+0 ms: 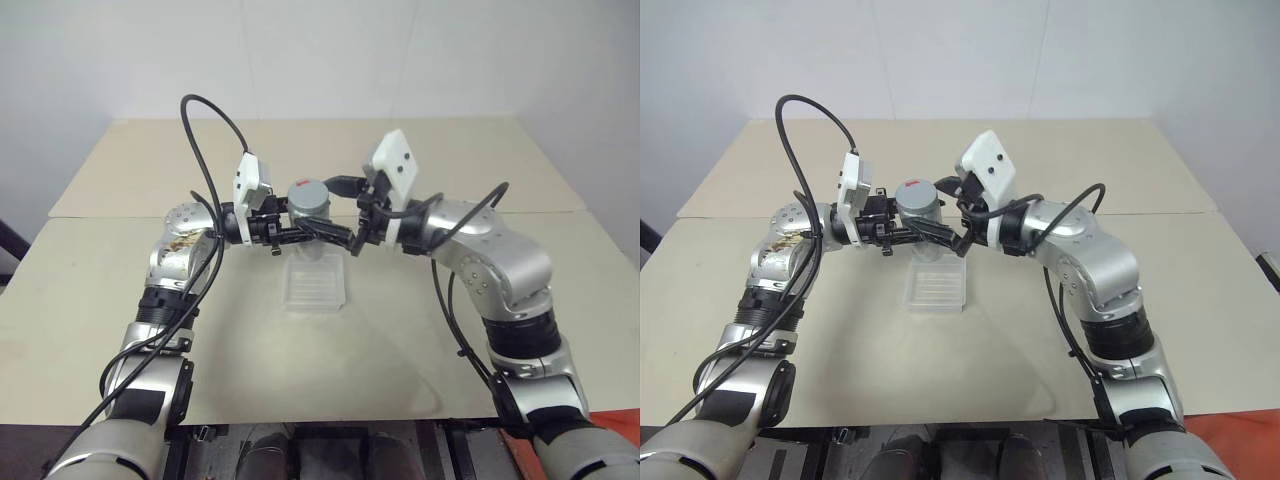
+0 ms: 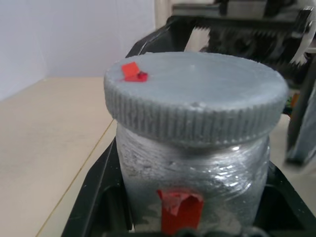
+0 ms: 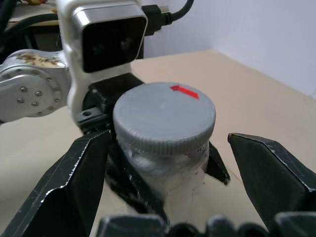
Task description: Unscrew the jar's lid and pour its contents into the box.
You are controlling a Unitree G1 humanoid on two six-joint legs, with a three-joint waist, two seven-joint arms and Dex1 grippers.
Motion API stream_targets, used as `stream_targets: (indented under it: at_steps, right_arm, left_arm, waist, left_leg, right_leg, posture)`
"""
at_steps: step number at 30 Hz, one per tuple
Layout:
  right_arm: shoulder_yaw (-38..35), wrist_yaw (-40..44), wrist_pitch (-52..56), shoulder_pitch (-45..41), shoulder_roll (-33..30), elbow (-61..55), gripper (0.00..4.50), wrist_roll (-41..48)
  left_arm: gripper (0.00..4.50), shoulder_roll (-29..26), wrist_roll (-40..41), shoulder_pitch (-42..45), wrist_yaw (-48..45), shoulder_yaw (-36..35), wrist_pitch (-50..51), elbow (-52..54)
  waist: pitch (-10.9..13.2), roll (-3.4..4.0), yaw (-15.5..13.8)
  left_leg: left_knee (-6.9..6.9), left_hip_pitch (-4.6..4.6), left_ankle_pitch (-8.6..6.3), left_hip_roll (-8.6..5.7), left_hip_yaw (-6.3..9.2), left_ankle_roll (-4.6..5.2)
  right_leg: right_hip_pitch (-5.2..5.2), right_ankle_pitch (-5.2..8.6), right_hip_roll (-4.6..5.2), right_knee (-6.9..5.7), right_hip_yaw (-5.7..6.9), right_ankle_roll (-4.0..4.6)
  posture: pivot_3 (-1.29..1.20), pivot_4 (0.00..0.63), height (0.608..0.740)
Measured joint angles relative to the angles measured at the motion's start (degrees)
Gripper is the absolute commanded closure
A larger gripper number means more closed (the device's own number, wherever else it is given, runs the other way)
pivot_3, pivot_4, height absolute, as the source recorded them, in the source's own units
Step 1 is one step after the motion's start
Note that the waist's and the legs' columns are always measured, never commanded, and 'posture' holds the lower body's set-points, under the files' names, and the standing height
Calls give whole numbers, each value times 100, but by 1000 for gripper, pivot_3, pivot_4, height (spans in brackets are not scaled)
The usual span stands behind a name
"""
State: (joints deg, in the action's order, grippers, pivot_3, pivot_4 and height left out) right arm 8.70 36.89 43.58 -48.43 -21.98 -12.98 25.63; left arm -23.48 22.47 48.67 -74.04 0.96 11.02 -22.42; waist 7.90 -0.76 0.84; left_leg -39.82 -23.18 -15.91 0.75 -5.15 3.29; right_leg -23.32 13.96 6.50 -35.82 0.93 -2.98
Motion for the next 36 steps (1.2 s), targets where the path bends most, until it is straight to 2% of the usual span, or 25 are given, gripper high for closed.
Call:
stream_targets:
  at_steps: [20,36]
  right_arm:
    - [23,-44,-188,-261,433,363,61,-250]
    - [-116,40,-63,14,-9,-51,61,167]
  left_arm:
    - [2405,-4,33,-13,-79,-6,6,9]
    - [2405,-92,236,-122,-140,-14,200,141]
  waist:
    - [0,0,16]
    - [0,0,9]
  left_leg:
    - [1,1,1,0,1,-1]
    - [1,1,0,1,0,-1]
  right_leg:
    - [0,0,-1,-2,2,0]
    - [0,0,0,-1,0,0]
  posture:
    - [0,150,740]
    - [0,150,740]
